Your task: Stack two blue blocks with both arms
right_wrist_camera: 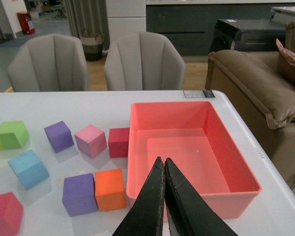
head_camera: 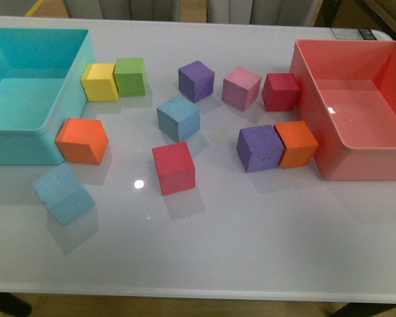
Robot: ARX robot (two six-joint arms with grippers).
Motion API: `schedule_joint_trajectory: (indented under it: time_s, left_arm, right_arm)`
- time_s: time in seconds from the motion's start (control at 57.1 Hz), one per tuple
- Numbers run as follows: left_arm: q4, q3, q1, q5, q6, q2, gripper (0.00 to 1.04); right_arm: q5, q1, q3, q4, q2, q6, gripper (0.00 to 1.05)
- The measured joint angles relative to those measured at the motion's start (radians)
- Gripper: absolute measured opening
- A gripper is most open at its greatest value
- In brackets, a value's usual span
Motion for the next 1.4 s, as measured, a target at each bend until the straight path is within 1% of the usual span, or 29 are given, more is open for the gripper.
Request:
schedule_joint_trajectory:
  time_s: [0.351,0.964,1.016,1.052,1.402]
  left_arm:
    - [0.0,0.0,0.0,0.0,0.0,0.0,0.96]
    - [0.0,0.0,0.0,0.0,0.0,0.0,0.96]
    - [0.0,0.0,0.0,0.0,0.0,0.0,0.96]
    - [0.0,0.0,0.0,0.0,0.0,0.0,0.96]
    - [0.0,0.0,0.0,0.0,0.0,0.0,0.96]
  right_arm:
    - [0.0,0.0,0.0,-0.205,-0.217,0.0,0.02]
    - [0.0,0.0,0.0,-0.41,-0.424,0.0,0.02]
    - [-0.002,0.0,0.0,-0.525,-0.506,0.0,0.02]
    - [-0.001,0.0,0.0,-0.564,-0.552,0.0,0.02]
    - [-0.001,0.0,0.0,-0.575,-0.584,0.0,0.02]
